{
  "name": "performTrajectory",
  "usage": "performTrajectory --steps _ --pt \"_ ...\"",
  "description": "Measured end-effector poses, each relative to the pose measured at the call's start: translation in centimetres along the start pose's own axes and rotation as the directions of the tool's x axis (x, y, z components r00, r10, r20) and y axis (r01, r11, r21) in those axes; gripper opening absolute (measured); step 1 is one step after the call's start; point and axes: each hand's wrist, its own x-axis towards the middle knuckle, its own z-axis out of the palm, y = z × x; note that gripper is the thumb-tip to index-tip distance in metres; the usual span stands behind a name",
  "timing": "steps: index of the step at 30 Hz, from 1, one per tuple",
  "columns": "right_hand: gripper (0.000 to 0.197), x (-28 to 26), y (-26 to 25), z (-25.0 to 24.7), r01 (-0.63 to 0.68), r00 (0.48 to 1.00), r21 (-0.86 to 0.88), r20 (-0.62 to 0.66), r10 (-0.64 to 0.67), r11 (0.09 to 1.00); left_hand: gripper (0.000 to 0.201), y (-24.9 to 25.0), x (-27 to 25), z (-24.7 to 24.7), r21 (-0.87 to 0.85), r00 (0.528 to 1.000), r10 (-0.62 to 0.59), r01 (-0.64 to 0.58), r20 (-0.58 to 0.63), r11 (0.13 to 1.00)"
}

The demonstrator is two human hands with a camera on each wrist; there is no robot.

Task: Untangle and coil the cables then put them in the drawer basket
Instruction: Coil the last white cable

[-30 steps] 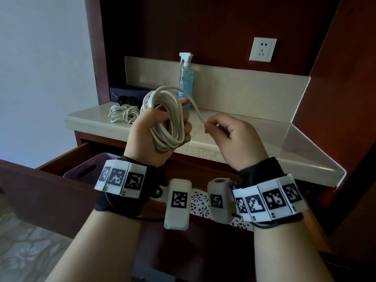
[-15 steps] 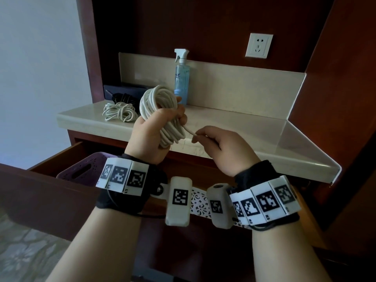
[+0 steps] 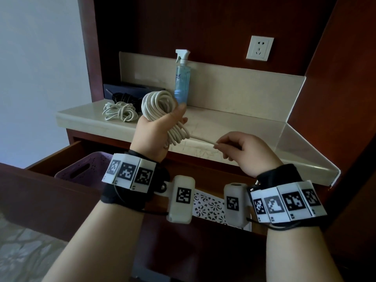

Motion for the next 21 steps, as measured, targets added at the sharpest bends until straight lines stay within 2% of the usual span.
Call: performTrajectory --steps 4,7,9,12,14,16,18,21 --pt "0.013 -0.1 0.0 0.1 -0.022 1.000 -0.002 0.005 0.022 1.000 0.014 0.0 -0.3 0.2 0.003 0.999 0.033 -0.033 0.001 0.999" --pt "0.017 -0.2 -0.3 0.7 -0.042 0.998 -0.001 0.040 0.042 0.999 0.009 0.1 -0.6 0.5 -0.002 0.998 0.040 -0.040 0.051 0.999" --pt "0.021 -0.3 -0.8 1.0 -0.051 0.998 0.093 0.036 0.048 0.994 0.015 -0.1 -0.7 0.5 -0.030 0.995 0.026 -0.023 0.098 0.999" --pt "0.033 -0.1 -1.5 1.4 -0.054 0.998 0.280 0.024 0.049 0.959 0.010 -0.6 -0.7 0.6 -0.037 0.981 0.042 -0.035 0.190 0.999" --pt "0.032 0.1 -1.7 1.6 -0.053 0.998 0.335 0.037 0.043 0.941 0.016 -0.9 -0.6 0.4 -0.016 0.967 0.047 -0.044 0.251 0.999" --pt "0.025 0.2 -1.4 1.4 -0.040 0.999 0.298 0.031 0.032 0.954 0.024 -1.0 -0.4 0.2 -0.013 0.957 0.054 -0.053 0.285 0.999" --pt "0.020 0.2 -0.9 1.1 -0.015 1.000 0.205 0.008 0.014 0.979 0.020 -0.8 -0.2 0.0 -0.012 0.943 0.077 -0.077 0.324 0.997" --pt "0.016 -0.2 -0.1 0.6 -0.013 1.000 0.079 -0.018 0.014 0.997 0.011 -0.5 0.1 0.0 -0.083 0.962 0.065 -0.045 0.266 0.996"
